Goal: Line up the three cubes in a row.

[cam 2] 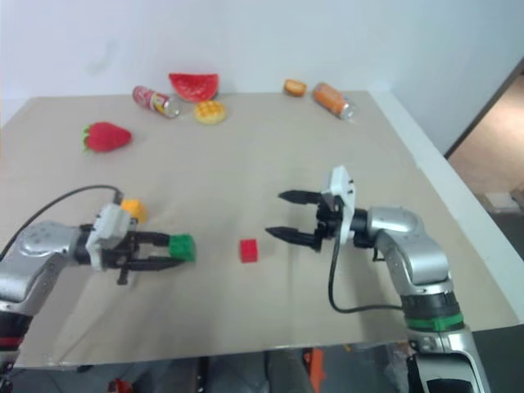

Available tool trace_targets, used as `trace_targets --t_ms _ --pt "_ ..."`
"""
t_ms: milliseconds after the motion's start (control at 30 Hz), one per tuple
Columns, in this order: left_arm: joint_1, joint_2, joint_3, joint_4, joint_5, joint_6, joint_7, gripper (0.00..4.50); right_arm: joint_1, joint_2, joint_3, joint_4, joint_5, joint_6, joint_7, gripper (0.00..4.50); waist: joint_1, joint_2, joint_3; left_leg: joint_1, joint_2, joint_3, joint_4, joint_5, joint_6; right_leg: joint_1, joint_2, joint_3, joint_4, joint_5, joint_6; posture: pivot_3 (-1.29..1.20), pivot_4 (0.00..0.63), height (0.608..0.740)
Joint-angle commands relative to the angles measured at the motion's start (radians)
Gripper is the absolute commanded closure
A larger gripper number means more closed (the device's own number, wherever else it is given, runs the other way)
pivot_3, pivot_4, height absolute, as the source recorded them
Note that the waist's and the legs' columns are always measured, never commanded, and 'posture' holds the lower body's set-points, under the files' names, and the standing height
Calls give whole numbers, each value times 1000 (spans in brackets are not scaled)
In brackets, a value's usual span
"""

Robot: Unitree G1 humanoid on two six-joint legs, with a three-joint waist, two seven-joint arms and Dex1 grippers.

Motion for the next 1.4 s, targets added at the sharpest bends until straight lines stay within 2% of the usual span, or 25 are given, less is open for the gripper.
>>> trace_targets --t_ms 33,167,333,733,1000,1400 --pt "-58 -14 -37 128 67 -111 -89 3216 12 -10 -31 -72 32 11 -26 0 1 0 0 0 0 0 0 0 0 0 0 0 0 0 0 0 150 740" --pt "-139 -48 -57 332 139 -246 -143 3216 44 -13 -42 -107 43 19 -53 0 3 0 0 -1 0 0 1 0 0 0 0 0 0 0 0 0 150 740" --pt "-162 -113 -41 419 154 -302 -107 3216 62 -19 -54 -134 59 26 -76 0 3 0 0 -1 0 0 1 0 0 1 0 0 0 0 1 0 150 740" --pt "-84 -178 -46 366 156 -301 -53 3216 105 -65 -50 -134 67 27 -62 0 3 0 0 0 0 -1 2 0 1 1 0 0 1 0 2 0 150 740" --pt "-93 -194 -50 368 157 -282 -29 3216 130 -123 -33 -110 31 -2 -8 0 4 0 0 0 0 -1 3 1 1 2 0 0 1 1 2 0 150 740" --pt "-132 -225 -51 405 171 -276 -19 3216 119 -114 -25 -101 19 -10 -7 0 3 0 0 0 0 -1 3 1 1 2 0 0 1 2 3 0 150 740"
